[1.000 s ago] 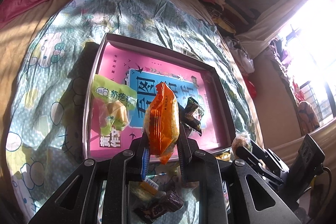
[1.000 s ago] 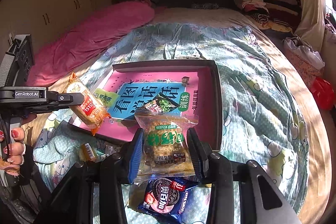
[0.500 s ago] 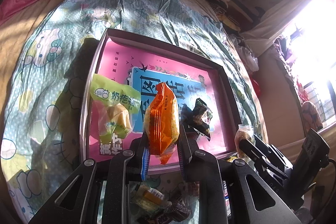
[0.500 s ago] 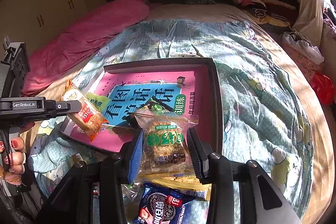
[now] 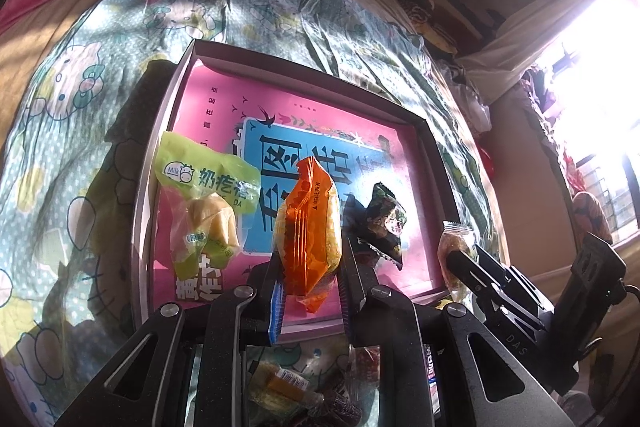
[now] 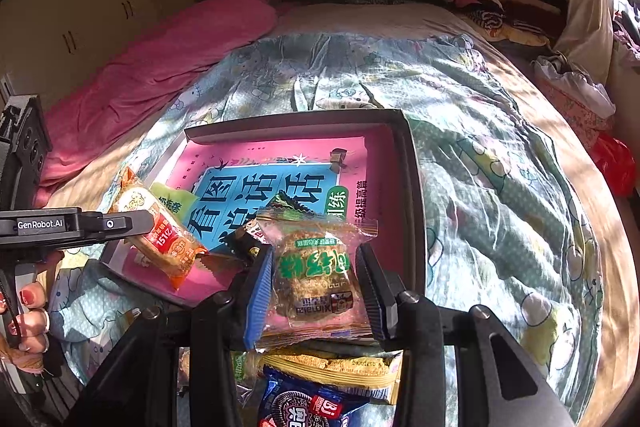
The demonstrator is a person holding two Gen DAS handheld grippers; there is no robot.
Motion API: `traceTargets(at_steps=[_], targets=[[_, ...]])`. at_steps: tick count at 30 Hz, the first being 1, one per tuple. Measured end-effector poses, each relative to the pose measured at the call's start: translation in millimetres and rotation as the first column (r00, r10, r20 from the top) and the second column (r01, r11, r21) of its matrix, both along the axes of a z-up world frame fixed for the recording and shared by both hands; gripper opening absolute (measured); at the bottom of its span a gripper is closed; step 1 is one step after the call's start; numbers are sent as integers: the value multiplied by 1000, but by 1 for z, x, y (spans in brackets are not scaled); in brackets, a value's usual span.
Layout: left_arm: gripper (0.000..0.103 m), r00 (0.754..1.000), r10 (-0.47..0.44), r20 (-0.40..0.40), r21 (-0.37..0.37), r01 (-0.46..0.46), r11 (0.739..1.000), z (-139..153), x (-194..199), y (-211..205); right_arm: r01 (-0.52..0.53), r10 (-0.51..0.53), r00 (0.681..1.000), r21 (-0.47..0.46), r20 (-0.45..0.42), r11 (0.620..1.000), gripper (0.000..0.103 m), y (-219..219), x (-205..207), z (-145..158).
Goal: Organize snacks
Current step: 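Lift the orange bag with the left tool while the right tool carries the clear bag into the tray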
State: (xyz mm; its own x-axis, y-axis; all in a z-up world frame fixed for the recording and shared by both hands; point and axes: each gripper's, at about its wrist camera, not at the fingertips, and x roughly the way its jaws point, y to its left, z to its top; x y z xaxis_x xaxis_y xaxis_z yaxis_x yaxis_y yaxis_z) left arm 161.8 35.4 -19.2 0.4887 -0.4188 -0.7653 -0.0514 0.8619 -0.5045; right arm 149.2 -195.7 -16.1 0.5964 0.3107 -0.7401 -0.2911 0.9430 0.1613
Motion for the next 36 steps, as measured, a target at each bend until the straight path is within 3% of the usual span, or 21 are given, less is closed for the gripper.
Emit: traceTargets(at_steps=[7, 14, 36], targets=[[23, 1000, -10, -1, -3, 10, 1000, -2, 3, -4, 4, -4, 1000, -3, -29, 1000, 42, 2, 6, -11], [23, 1000, -12, -18, -56, 11, 998, -8, 2, -5, -12, 11, 999, -7, -43, 1000, 42, 9, 12, -19], [29, 1000, -12, -25, 4, 12, 1000, -10, 2, -6, -5, 4, 998, -23, -65, 1000, 42, 14, 19, -26]])
